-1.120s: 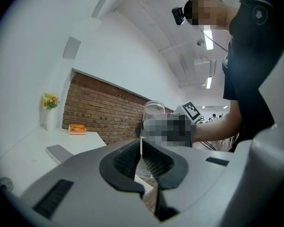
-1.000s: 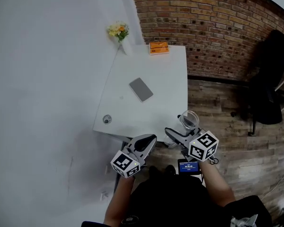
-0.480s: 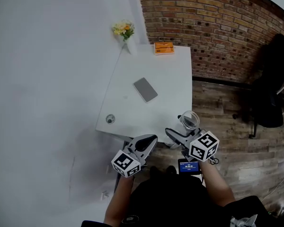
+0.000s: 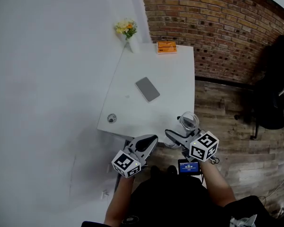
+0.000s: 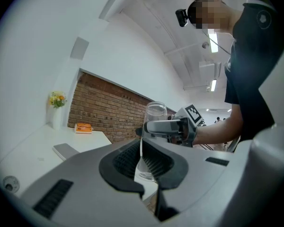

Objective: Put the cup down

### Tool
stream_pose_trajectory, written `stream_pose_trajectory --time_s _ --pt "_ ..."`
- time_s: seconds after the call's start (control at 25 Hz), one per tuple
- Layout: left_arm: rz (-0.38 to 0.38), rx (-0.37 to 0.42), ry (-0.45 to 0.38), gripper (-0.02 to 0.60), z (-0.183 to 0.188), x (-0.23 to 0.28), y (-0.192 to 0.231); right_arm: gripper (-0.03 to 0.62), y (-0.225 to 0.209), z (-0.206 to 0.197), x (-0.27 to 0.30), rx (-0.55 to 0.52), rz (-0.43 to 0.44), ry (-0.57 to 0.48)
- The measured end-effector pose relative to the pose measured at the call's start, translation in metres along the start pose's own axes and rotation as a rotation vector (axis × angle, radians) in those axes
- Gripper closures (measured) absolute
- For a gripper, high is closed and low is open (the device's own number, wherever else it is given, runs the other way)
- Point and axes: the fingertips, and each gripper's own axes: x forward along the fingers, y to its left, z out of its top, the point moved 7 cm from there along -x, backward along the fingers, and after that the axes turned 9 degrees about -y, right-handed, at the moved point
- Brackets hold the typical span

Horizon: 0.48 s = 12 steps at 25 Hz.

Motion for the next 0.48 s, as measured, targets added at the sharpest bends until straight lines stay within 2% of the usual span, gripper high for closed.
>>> stream_pose_trajectory --time_s 0.2,0.48 --pt "0.012 -0.012 -0.003 0.572 0.005 -0.008 0.007 0.240 -0.013 -0.009 0.013 -0.017 0.043 0.045" --pt "0.065 -0.022 0.019 0.572 0.002 -0.024 0.021 0.240 -0.057 -0.015 0.045 -0.128 0.105 0.167"
